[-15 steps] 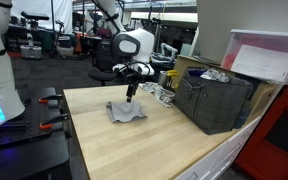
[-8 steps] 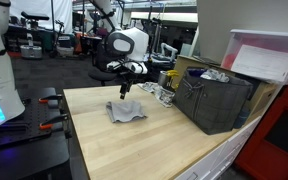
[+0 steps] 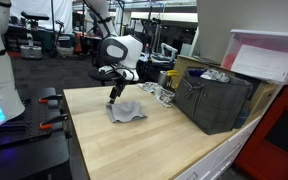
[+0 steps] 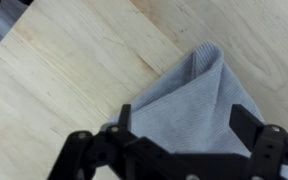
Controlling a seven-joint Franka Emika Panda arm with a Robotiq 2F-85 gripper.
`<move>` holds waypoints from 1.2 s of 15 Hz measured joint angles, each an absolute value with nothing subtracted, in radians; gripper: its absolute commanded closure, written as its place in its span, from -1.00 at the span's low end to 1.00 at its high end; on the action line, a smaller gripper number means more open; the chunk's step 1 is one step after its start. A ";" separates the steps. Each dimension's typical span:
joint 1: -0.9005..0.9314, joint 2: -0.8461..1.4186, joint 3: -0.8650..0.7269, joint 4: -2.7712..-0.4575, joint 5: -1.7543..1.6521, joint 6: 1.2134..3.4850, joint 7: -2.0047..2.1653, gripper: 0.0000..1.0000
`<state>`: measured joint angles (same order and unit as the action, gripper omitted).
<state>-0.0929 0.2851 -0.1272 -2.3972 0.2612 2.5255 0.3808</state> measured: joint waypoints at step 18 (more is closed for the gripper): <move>-0.156 0.469 -0.159 -2.363 0.348 2.664 0.395 -0.45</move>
<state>-0.1559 0.4685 -0.1591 -2.3628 0.3478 2.6635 0.3946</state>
